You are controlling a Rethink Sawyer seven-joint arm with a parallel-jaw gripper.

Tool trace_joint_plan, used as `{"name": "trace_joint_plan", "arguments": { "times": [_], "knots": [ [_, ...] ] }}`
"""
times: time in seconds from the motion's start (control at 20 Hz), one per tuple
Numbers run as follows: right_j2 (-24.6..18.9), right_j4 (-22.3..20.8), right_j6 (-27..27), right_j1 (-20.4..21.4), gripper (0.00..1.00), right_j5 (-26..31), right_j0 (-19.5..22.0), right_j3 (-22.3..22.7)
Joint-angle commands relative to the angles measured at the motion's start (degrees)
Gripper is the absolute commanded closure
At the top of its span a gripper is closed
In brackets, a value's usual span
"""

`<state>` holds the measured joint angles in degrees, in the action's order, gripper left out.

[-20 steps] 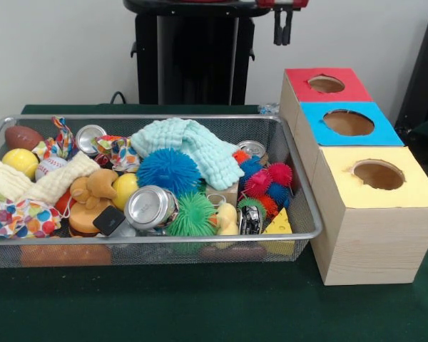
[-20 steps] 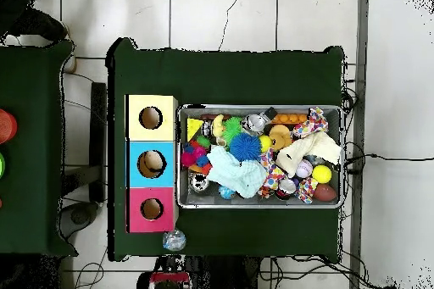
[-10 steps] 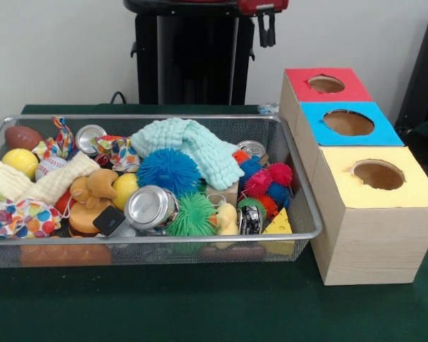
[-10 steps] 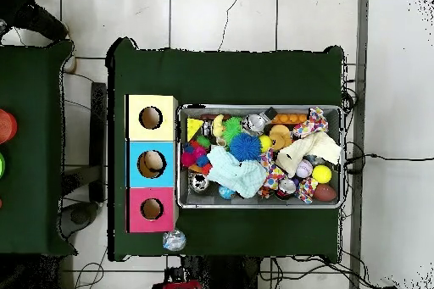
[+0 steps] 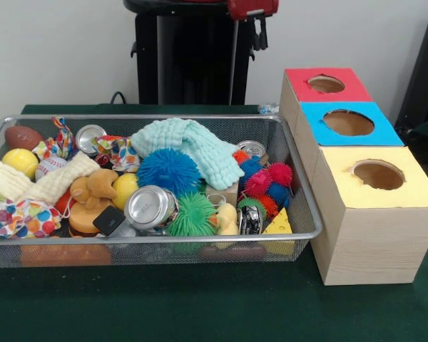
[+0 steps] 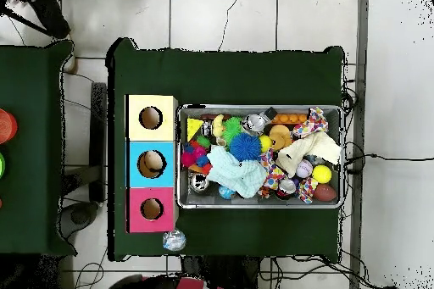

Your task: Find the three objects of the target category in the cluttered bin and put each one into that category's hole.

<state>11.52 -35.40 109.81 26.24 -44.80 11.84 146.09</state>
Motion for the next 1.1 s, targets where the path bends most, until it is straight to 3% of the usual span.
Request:
{"name": "trace_joint_plan", "arguments": {
  "times": [0.05,0.25,0.45,0.55,0.8,1.1],
  "knots": [
    [-1.71,1.58,12.14,-5.54,1.00,-0.69,-3.29,-0.08],
    [-9.38,13.75,13.96,2.72,1.00,5.20,-10.00,2.44],
    [-19.56,19.81,15.70,10.77,1.00,11.26,-12.81,3.95],
    [-21.81,20.98,16.48,10.70,1.00,11.28,-14.07,3.10],
    [-24.05,15.06,14.87,4.87,1.00,10.44,-10.44,-0.21],
    [-27.58,4.51,14.56,-3.07,1.00,6.86,-1.96,-2.44]
  ]
}}
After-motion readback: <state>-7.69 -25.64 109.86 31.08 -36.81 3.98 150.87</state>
